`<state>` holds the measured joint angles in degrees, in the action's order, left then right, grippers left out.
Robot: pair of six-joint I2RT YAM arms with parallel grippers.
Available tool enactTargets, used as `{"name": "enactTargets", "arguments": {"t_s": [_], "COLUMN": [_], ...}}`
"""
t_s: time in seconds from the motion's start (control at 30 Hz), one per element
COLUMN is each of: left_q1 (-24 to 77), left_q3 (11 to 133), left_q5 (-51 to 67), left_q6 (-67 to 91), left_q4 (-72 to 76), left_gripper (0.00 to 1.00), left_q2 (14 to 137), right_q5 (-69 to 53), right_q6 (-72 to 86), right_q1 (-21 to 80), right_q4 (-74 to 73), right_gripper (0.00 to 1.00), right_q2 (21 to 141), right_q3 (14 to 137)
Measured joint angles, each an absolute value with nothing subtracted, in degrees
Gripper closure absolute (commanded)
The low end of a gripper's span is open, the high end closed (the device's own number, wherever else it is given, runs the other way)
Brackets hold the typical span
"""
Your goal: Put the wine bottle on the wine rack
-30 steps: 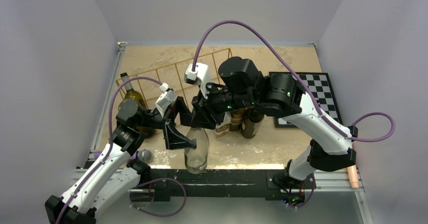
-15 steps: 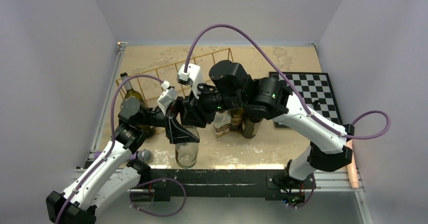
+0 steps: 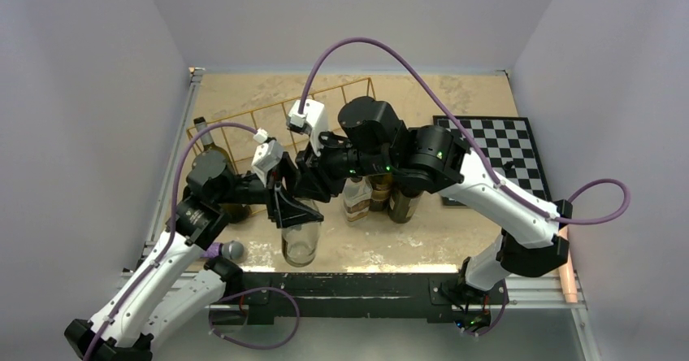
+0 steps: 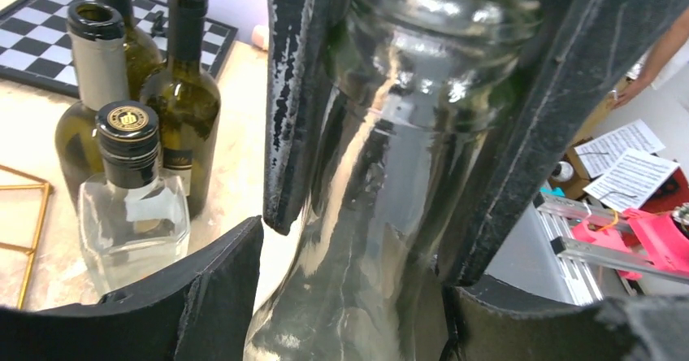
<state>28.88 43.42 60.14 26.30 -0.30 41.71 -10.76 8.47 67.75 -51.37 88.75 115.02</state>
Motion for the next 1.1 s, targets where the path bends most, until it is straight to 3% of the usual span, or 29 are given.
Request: {"name": "enactTargets", "arguments": {"t_s": [0.07, 0.17, 0.5, 0.97, 1.1], "left_q1": [29.0, 29.0, 28.5, 28.4, 28.2], "left_q3": [44.2, 45.1, 45.4, 54.3, 55.3], "left_q5": [58.6, 54.8, 40.6, 15.9, 13.8], "left_q6": [25.1, 22.9, 18.7, 13.6, 13.4], "left_q4": [-2.7, -6.9, -21.1, -38.3, -39.7], "left_gripper": [1.00, 1.00, 1.00, 1.00, 1.00], "left_q2": [41.4, 40.4, 39.0, 38.1, 38.5], "right_q5": [-10.4, -9.5, -6.0, 7.7, 8.4], "right_q6": [8.4, 8.8, 8.9, 9.0, 9.0], "right_q1": [67.8, 67.8, 67.9, 68.0, 68.0], "right_q4": [-51.2, -49.6, -41.4, -33.4, -32.4], "right_gripper": [0.51, 0.32, 0.03, 0.01, 0.01], "right_q2": [88.8, 88.6, 80.8, 71.2, 69.1], "right_q3": [115.0, 114.4, 110.6, 100.3, 99.3]}}
